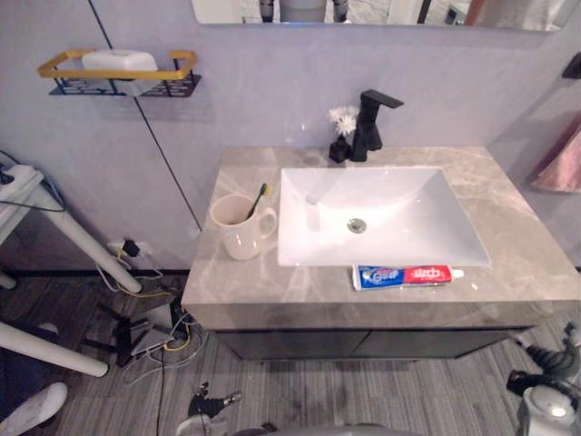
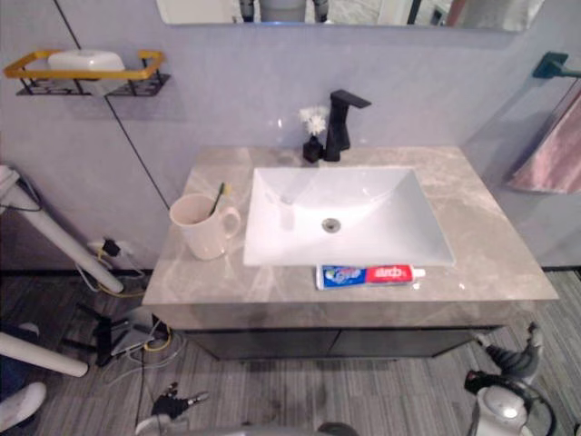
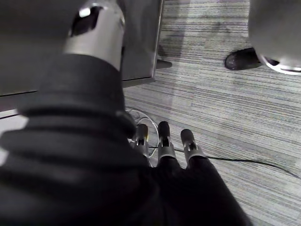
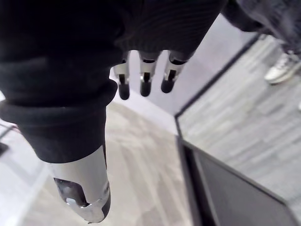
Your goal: Organize washtable
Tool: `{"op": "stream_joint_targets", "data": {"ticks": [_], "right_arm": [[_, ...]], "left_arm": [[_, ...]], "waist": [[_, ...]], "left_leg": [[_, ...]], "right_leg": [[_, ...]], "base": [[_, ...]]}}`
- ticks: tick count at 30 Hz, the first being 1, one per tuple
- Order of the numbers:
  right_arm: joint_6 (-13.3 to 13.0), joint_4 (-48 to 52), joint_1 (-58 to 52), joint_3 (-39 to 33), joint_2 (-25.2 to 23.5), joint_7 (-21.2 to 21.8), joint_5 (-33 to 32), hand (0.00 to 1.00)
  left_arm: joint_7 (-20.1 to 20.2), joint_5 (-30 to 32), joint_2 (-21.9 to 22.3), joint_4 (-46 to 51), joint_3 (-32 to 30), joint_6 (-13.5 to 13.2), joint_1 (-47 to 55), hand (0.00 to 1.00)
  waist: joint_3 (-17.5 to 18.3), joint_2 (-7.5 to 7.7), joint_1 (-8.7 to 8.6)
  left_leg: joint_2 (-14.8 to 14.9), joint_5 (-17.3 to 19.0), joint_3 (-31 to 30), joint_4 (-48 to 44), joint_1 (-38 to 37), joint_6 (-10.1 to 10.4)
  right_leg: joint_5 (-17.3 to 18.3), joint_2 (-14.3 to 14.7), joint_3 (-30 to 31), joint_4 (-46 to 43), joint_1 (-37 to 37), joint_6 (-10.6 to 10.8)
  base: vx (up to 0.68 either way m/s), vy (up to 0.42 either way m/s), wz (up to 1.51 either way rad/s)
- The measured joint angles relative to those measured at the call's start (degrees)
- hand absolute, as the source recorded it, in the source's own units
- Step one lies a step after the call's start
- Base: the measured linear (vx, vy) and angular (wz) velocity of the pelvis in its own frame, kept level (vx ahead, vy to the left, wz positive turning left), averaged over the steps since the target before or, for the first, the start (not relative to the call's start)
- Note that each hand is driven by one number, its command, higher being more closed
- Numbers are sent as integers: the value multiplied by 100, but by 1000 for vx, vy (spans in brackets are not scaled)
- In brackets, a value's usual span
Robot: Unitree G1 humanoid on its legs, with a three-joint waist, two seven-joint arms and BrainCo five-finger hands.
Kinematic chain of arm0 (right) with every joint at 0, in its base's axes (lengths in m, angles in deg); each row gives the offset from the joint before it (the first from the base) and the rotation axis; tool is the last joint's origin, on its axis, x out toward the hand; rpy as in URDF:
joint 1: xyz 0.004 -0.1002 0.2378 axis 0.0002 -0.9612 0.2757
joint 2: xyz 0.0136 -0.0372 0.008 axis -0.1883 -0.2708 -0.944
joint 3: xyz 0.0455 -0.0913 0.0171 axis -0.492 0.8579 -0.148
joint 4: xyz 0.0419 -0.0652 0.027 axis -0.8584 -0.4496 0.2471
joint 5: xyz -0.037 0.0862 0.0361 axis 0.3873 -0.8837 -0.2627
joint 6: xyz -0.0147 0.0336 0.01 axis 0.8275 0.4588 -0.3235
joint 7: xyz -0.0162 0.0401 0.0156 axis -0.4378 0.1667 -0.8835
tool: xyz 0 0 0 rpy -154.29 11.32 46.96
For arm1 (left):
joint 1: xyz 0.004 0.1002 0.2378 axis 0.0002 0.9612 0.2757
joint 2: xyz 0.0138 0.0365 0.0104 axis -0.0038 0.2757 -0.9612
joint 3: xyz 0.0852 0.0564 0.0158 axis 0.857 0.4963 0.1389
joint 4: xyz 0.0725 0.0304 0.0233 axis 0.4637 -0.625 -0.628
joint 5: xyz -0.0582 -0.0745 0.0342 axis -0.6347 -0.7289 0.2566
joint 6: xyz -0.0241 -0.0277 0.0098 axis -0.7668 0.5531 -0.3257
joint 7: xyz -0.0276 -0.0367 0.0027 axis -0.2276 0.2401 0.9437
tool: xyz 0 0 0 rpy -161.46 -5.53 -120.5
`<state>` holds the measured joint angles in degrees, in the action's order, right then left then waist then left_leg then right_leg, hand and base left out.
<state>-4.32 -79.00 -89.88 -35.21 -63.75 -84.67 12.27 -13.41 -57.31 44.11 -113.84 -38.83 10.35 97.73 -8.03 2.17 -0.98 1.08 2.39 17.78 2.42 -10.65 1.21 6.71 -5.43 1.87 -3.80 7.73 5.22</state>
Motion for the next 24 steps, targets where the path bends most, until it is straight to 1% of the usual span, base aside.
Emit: {"op": "stream_joint_targets", "data": {"ticks": [1, 2, 4, 7, 10, 11, 13, 14, 15, 16, 17, 19, 20, 21, 22, 24], "right_arm": [[-2, 402, -103, -123, 35, 9, 119, 0], [-2, 580, -153, -195, 69, 17, 193, 0], [-6, 1249, -334, -482, 240, 52, 445, 0], [-9, 1837, -548, -763, 427, 133, 677, 0], [-22, 2243, -565, -784, 687, 148, 890, 0], [-76, 2475, -531, -602, 1004, 192, 914, 0], [-161, 2612, -506, -393, 1264, 275, 914, 0], [-312, 2759, -394, -19, 1597, 394, 898, 0], [-446, 2821, -340, 208, 1816, 494, 870, 0], [-517, 2842, -266, 406, 1984, 543, 864, 0], [-705, 2842, -73, 954, 2447, 707, 808, 0], [-912, 2837, 131, 1595, 2993, 924, 643, 0], [-961, 2836, 208, 1828, 3161, 1010, 627, 0], [-1120, 2829, 332, 2207, 3405, 1164, 585, 0], [-1227, 2804, 496, 2565, 3537, 1275, 514, 0], [-1365, 2741, 620, 2993, 3596, 1398, 423, 0]], "left_arm": [[5, 0, -1, 0, 0, -3, 8, 0], [6, 0, -1, 0, -1, -3, 15, 0], [16, 2, 0, 2, -5, -14, 110, 0], [45, 14, -61, -6, -7, -62, 242, 0], [100, 73, -114, -28, -1, -69, 388, 0], [157, 129, -135, -57, 36, -80, 486, 0], [162, 129, -132, -117, 46, -80, 531, 0], [164, 129, -144, -126, 54, -80, 623, 0], [169, 128, -166, -130, 109, -83, 655, 0], [171, 128, -187, -130, 176, -85, 686, 0], [177, 126, -212, -133, 219, -96, 713, 0], [227, 124, -301, -137, 439, -139, 685, 0], [265, 124, -321, -145, 481, -150, 672, 0], [293, 123, -366, -176, 596, -192, 665, 0], [298, 124, -425, -206, 726, -234, 664, 0], [301, 117, -500, -294, 901, -247, 663, 0]], "waist": [[8, 2, -8], [11, 7, -21], [53, -11, -124], [133, -2, -186], [219, 28, -257], [240, 29, -280], [248, 43, -278], [262, 65, -279], [275, 79, -274], [292, 84, -275], [322, 107, -254], [337, 130, -157], [348, 140, -130], [386, 158, -102], [396, 171, -77], [412, 204, -46]], "left_leg": [[-1, 53, -6, -88, 37, 2], [0, 72, -10, -122, 55, -7], [-20, 100, -28, -159, 92, -40], [-51, 116, -24, -164, 95, -59], [-96, 120, -33, -168, 94, -67], [-127, 131, -33, -185, 94, -85], [-143, 155, -31, -189, 95, -62], [-159, 157, -26, -191, 95, -71], [-170, 158, -33, -191, 98, -69], [-175, 158, -39, -191, 105, -69], [-190, 138, -57, -194, 111, -99], [-193, 127, -75, -218, 132, -115], [-194, 127, -79, -241, 149, -115], [-205, 126, -118, -253, 194, -117], [-206, 118, -158, -264, 223, -129], [-208, 115, -226, -288, 273, -133]], "right_leg": [[0, -20, -6, 0, 1, 1], [-1, -32, -8, 2, 1, 1], [-22, -77, -22, 28, 0, 38], [-47, -108, -17, 95, 1, 77], [-58, -150, -19, 107, -4, 96], [-75, -186, -19, 112, -5, 124], [-82, -208, -22, 115, -5, 137], [-81, -237, -70, 118, -8, 136], [-82, -261, -125, 114, -8, 137], [-83, -269, -139, 113, -8, 140], [-90, -282, -167, 112, -8, 144], [-115, -285, -191, 118, -9, 144], [-127, -284, -205, 128, -10, 146], [-170, -281, -293, 180, -9, 147], [-196, -278, -379, 200, -9, 144], [-207, -280, -498, 202, -9, 144]], "base": [[0, 0, 0], [0, 0, 0], [-11, 0, 2], [-33, 14, -5], [-49, 14, -3], [-50, 26, -2], [-59, 31, -2], [-70, 26, 1], [-45, 14, 3], [-32, 14, 7], [-17, 11, 6], [-13, 6, 5], [-3, -3, 8], [1, -8, 14], [5, -13, 15], [5, -20, 17]]}}
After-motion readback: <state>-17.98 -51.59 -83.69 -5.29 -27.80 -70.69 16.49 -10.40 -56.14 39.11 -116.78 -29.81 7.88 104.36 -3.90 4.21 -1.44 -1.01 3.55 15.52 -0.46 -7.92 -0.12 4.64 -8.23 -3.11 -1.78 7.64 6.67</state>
